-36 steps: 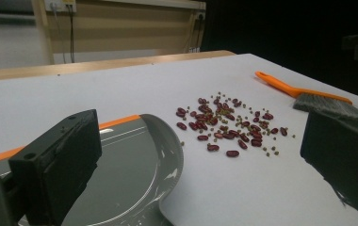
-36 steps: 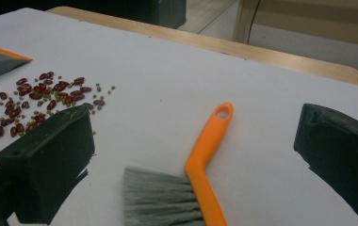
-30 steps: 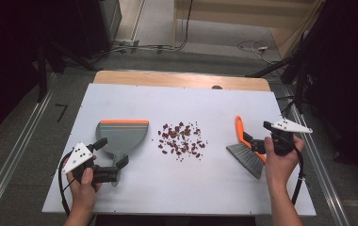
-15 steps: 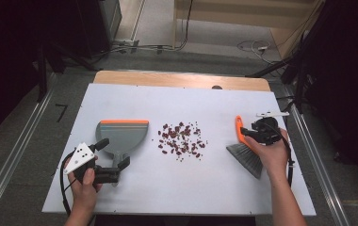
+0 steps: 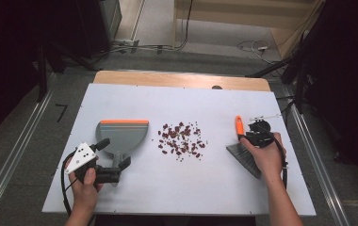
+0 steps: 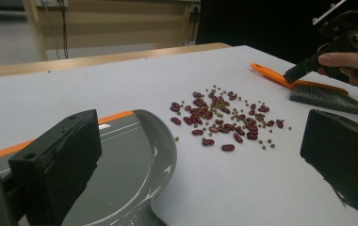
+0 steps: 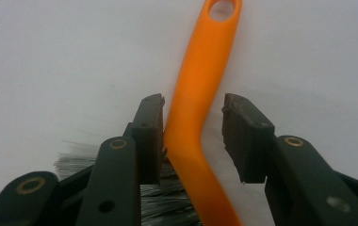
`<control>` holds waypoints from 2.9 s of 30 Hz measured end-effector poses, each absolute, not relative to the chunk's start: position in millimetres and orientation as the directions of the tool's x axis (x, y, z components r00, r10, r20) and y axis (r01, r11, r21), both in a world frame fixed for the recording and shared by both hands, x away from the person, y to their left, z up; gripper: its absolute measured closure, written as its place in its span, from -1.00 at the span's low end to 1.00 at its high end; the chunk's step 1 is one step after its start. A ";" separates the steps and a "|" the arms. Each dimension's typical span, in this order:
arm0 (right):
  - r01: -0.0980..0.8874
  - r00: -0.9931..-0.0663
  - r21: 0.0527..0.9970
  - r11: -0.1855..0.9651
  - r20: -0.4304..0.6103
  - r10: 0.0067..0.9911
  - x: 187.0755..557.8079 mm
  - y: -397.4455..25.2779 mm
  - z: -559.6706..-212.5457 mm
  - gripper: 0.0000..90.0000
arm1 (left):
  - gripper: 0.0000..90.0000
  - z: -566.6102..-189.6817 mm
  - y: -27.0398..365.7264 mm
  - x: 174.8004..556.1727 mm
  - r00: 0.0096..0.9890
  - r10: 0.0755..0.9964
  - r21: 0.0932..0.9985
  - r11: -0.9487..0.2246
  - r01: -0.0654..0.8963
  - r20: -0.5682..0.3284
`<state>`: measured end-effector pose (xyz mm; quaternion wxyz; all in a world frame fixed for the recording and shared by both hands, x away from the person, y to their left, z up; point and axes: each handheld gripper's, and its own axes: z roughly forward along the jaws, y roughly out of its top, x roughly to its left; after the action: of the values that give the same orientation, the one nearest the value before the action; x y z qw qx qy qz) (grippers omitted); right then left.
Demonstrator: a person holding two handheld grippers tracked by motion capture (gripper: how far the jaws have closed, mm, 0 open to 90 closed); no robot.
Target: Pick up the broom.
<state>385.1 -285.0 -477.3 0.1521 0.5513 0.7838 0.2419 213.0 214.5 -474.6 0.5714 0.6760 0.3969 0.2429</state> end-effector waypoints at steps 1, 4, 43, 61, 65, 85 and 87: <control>0.797 -0.347 0.536 0.280 0.026 0.937 385.4 -283.8 -480.0 0.33 | -1.00 -474.7 214.1 213.0 0.567 0.814 0.966 -0.031 0.258 -0.126; 0.803 -0.330 0.526 0.280 0.001 0.944 384.6 -279.8 -484.3 0.34 | -1.00 -474.6 213.4 212.8 0.567 0.814 0.966 -0.033 0.258 -0.123; 0.441 -0.367 0.895 -0.064 0.245 0.897 323.7 -319.7 -449.5 0.54 | -1.00 -453.9 192.7 208.0 0.595 0.802 0.977 -0.079 0.196 -0.054; 0.325 -0.510 0.943 -0.068 0.235 0.827 301.3 -272.2 -414.8 0.54 | -1.00 -445.3 167.9 207.0 0.652 0.756 0.980 -0.080 0.182 -0.060; 0.315 -0.546 0.947 -0.055 0.228 0.806 297.1 -258.3 -411.3 0.54 | -1.00 -444.3 163.2 206.6 0.649 0.758 0.982 -0.069 0.175 -0.062; 0.291 -0.625 0.955 -0.054 0.233 0.745 277.9 -216.6 -399.5 0.54 | -1.00 -434.7 123.9 209.1 0.704 0.697 0.968 -0.054 0.244 -0.139; 0.291 -0.633 0.955 -0.052 0.233 0.738 275.7 -212.0 -398.9 0.54 | -1.00 -433.6 120.7 208.6 0.711 0.688 0.968 -0.048 0.248 -0.148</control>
<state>275.7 -212.0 -398.9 0.1825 0.3876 0.6640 0.6128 208.6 120.7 -433.6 0.6037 0.7006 0.3340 0.1821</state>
